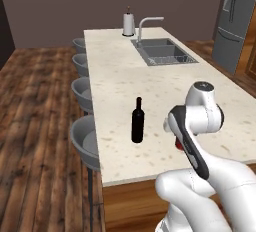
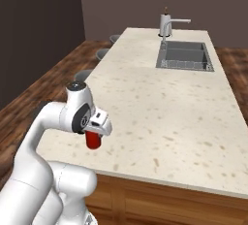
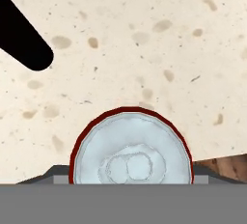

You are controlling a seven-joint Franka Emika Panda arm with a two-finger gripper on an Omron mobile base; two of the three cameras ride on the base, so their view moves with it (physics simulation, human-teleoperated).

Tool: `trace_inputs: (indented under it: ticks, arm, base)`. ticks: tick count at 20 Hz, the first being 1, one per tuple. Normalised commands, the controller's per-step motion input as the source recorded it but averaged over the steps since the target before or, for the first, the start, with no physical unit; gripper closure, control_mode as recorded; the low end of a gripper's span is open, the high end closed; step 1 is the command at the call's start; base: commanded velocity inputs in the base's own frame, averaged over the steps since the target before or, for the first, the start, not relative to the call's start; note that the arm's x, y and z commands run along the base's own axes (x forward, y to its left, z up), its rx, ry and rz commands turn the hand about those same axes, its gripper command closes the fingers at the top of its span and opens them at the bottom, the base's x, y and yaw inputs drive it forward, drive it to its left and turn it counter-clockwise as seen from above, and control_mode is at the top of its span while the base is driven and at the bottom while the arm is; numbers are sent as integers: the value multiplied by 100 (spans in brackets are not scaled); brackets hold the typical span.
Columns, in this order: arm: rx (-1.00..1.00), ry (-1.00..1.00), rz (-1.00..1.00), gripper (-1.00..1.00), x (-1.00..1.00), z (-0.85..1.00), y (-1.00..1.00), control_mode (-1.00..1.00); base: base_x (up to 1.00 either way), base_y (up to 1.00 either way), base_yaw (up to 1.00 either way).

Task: Move the drinks to the dining counter.

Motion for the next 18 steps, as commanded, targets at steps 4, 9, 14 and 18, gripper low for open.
trace_inputs:
  ticks: [4,9,14,18]
  arm:
    - [4,0,3,100,49,-67,-27,-100]
    - [0,0,9,100,43,-39,-1,-100]
    - [0,0,7,100,25,-3,13,-100]
    - [0,0,8,100,17,0,28,-100]
  base:
    - [0,0,0]
    - [0,0,0]
    - [0,0,0]
    - [0,0,0]
